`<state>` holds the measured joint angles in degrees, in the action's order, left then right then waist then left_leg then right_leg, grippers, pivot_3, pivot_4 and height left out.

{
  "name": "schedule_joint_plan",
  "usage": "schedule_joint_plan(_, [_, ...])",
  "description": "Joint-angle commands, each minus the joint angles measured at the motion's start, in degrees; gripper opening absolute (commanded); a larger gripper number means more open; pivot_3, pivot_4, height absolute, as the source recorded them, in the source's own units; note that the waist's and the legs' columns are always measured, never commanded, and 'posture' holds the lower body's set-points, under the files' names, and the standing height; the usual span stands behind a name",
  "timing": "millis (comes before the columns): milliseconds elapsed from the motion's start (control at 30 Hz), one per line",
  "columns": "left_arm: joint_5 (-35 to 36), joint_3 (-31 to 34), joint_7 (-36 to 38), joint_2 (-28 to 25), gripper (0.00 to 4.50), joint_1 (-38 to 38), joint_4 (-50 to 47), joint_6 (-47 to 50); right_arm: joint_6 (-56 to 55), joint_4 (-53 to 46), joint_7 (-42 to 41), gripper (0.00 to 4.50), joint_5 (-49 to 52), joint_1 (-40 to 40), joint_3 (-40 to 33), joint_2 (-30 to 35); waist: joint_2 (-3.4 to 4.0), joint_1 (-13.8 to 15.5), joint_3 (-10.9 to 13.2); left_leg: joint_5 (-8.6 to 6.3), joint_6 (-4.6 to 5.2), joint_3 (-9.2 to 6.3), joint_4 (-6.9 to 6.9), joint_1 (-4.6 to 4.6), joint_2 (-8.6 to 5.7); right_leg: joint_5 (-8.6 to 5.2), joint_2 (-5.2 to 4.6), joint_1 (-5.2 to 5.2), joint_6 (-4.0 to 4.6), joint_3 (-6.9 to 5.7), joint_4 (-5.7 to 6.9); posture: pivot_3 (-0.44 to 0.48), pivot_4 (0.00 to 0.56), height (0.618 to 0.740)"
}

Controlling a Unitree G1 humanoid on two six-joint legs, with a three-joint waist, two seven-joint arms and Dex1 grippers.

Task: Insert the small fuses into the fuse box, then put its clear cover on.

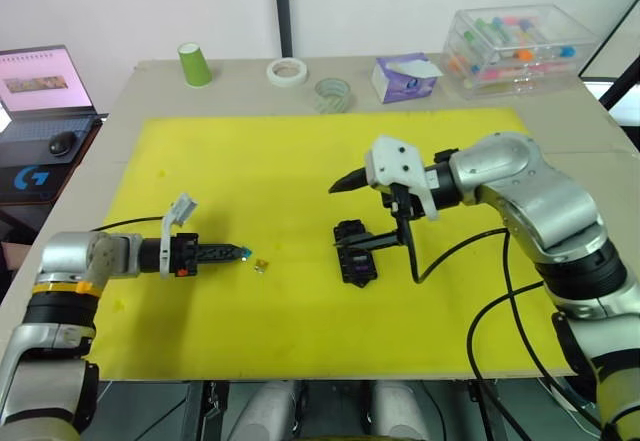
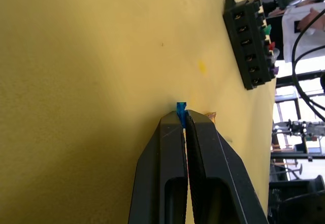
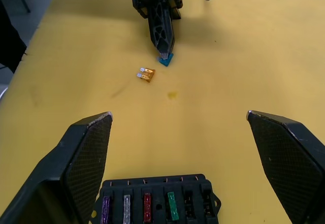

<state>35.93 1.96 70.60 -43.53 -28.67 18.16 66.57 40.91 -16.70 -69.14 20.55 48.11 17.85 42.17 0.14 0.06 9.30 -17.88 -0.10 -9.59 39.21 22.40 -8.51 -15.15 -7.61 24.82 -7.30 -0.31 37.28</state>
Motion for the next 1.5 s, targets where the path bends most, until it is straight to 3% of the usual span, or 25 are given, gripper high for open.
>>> schedule_joint_plan(33, [3.3,7.7,-2.0,0.5,0.05,0.3,-5.1,-4.3,0.4,-1.0,-0.2,4.5,0.6,1.8,-1.0,0.0,-0.01,-0.1,0.0,0.0,-0.01,0.0,0.0,0.01,0.01,0.0,0.0,0.01,0.0,0.0,0.0,0.0,0.15,0.74])
schedule_joint_plan(233, [14.0,17.8,-9.1,7.7,0.05,2.0,-26.0,-7.4,19.4,-0.6,2.6,4.5,12.1,7.0,-6.8,-3.3,-0.02,-0.3,0.0,0.0,-0.01,0.0,0.0,0.06,0.02,0.0,-0.03,0.02,0.0,0.01,-0.04,0.0,0.15,0.74])
schedule_joint_plan(400, [20.7,18.8,-16.8,12.8,0.05,0.8,-35.5,-7.4,30.2,2.2,5.7,4.5,18.8,12.8,-10.9,-5.8,-0.03,-0.7,0.0,0.0,-0.01,-0.01,-0.03,0.05,0.06,0.0,-0.01,0.01,0.0,0.01,-0.06,0.0,0.15,0.74])
schedule_joint_plan(500, [22.6,17.5,-18.7,13.2,0.05,0.9,-37.9,-7.6,33.1,3.5,6.7,4.5,21.5,14.5,-12.5,-6.3,-0.03,-0.7,0.0,0.0,-0.01,0.0,-0.03,0.05,0.07,0.0,-0.01,0.01,0.0,0.01,-0.05,0.0,0.15,0.74])
schedule_joint_plan(600, [23.3,15.8,-19.2,12.8,0.0,1.2,-39.0,-8.3,33.9,4.3,7.3,3.93,23.0,15.1,-12.8,-6.2,-0.03,-0.7,0.0,0.0,-0.01,0.02,-0.03,0.05,0.06,0.0,-0.01,0.01,0.0,0.02,-0.06,0.0,0.15,0.74])
schedule_joint_plan(767, [24.1,14.1,-19.5,12.2,0.0,1.8,-39.7,-9.0,34.9,5.0,9.0,2.14,24.7,15.6,-12.9,-6.7,-0.03,-0.8,0.0,0.0,-0.01,0.02,-0.03,0.05,0.06,0.0,-0.01,0.02,0.0,0.02,-0.06,0.0,0.15,0.74])
schedule_joint_plan(1400, [26.3,11.7,-20.7,11.0,0.0,2.4,-40.6,-11.1,34.9,5.3,11.0,2.14,26.7,14.9,-11.9,-7.1,-0.03,-0.7,0.0,0.0,-0.01,0.02,-0.03,0.05,0.06,0.0,-0.01,0.02,0.0,0.02,-0.06,0.0,0.15,0.74])
schedule_joint_plan(1500, [26.4,11.5,-20.6,10.8,0.0,2.5,-40.5,-11.4,34.7,5.2,10.8,1.24,26.6,14.7,-11.7,-6.9,-0.03,-0.7,0.0,0.0,-0.01,0.02,-0.03,0.05,0.06,0.0,-0.01,0.02,0.0,0.02,-0.06,0.0,0.15,0.74])
